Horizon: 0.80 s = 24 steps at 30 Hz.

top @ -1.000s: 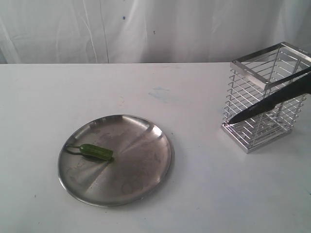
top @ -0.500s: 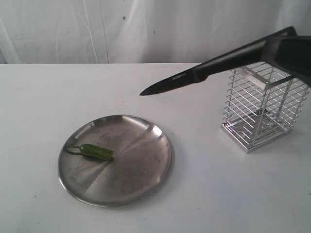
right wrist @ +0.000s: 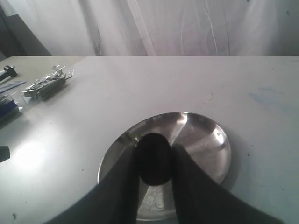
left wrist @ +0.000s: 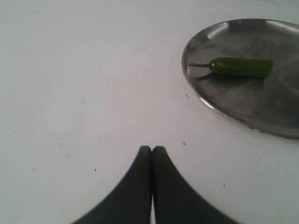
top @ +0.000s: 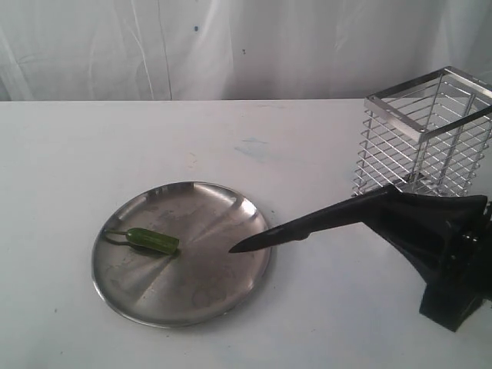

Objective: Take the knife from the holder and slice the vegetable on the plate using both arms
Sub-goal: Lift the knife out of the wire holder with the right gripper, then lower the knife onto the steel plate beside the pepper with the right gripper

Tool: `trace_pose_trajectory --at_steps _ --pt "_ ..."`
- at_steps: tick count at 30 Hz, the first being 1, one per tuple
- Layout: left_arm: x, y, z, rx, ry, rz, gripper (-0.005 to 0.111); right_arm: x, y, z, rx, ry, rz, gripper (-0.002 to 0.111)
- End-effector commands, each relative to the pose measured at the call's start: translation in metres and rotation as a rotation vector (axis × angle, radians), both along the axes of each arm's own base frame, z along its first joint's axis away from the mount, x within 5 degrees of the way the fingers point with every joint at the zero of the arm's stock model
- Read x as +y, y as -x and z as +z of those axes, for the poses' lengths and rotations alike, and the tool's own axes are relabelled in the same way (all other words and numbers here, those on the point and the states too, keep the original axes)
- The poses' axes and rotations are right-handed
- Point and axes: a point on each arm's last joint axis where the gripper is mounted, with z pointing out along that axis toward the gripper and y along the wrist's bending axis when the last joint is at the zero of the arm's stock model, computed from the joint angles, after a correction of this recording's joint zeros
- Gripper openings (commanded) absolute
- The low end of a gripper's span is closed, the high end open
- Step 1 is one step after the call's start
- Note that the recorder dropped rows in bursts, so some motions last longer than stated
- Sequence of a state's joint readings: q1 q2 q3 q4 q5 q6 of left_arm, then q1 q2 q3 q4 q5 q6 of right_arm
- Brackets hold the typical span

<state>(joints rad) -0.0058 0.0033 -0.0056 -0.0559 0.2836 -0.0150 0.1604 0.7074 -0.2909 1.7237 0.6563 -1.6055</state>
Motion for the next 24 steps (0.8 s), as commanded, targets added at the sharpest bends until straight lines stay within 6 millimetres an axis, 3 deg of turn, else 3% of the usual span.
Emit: trace_pose_trajectory --at_steps 1,8,12,20,24 --pt "0.0 0.0 -0.002 0.003 0.002 -0.006 0.0 0.003 0.001 0.003 -0.033 -0.005 0.051 0.0" --pt "0.0 0.0 -0.002 0.003 0.002 -0.006 0.0 0.003 -0.004 0.021 -0.089 -0.006 0.041 0.0" --pt "0.0 0.0 -0.002 0.003 0.002 -0.006 0.0 0.004 -0.021 0.026 -0.095 0.038 0.025 0.0" --pt "0.0 0.0 -0.002 0.003 0.002 -0.006 0.0 0.033 -0.11 0.017 0.066 -0.004 0.233 0.0" --pt "0.0 0.0 -0.002 0.003 0.002 -0.006 0.0 0.044 -0.136 0.012 0.098 -0.007 0.264 0.0"
